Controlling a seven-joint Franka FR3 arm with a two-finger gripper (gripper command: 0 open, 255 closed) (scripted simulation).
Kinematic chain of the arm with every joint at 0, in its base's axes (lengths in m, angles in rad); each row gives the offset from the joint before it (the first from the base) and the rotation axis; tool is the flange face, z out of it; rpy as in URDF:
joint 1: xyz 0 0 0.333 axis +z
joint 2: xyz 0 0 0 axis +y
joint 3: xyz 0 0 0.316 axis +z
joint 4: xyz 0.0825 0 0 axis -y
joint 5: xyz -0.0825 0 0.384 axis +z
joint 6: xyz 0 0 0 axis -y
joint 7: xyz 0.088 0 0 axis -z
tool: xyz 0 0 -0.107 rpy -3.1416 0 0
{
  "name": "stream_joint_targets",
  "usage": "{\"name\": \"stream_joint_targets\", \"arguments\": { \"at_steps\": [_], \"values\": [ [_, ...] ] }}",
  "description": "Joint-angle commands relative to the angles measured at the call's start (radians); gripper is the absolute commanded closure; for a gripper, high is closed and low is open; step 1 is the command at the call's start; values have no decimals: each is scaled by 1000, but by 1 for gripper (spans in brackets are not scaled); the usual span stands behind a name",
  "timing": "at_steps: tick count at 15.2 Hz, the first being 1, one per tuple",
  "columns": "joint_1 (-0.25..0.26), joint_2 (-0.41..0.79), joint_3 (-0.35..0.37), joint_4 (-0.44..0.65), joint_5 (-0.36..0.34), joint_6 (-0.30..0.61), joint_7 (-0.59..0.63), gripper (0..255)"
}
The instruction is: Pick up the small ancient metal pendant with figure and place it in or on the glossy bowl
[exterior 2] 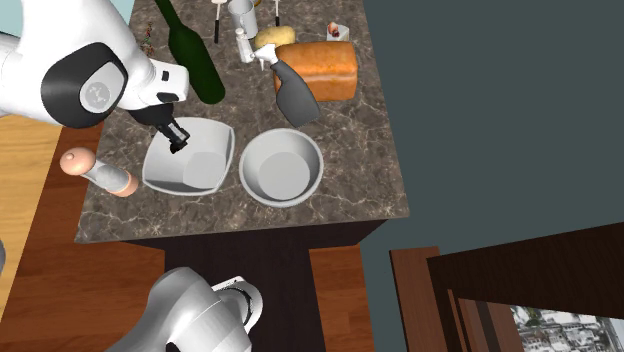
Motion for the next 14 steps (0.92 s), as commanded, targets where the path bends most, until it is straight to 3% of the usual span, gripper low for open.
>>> {"name": "stream_joint_targets", "arguments": {
  "at_steps": [1, 5, 13, 14],
  "values": [
    [3, -5, 8, -29, 7, 25, -3, 255],
    [9, -13, 28, -93, 24, 83, -11, 255],
    [9, -13, 28, -93, 24, 83, -11, 255],
    [9, -13, 28, -93, 24, 83, -11, 0]
  ]
}}
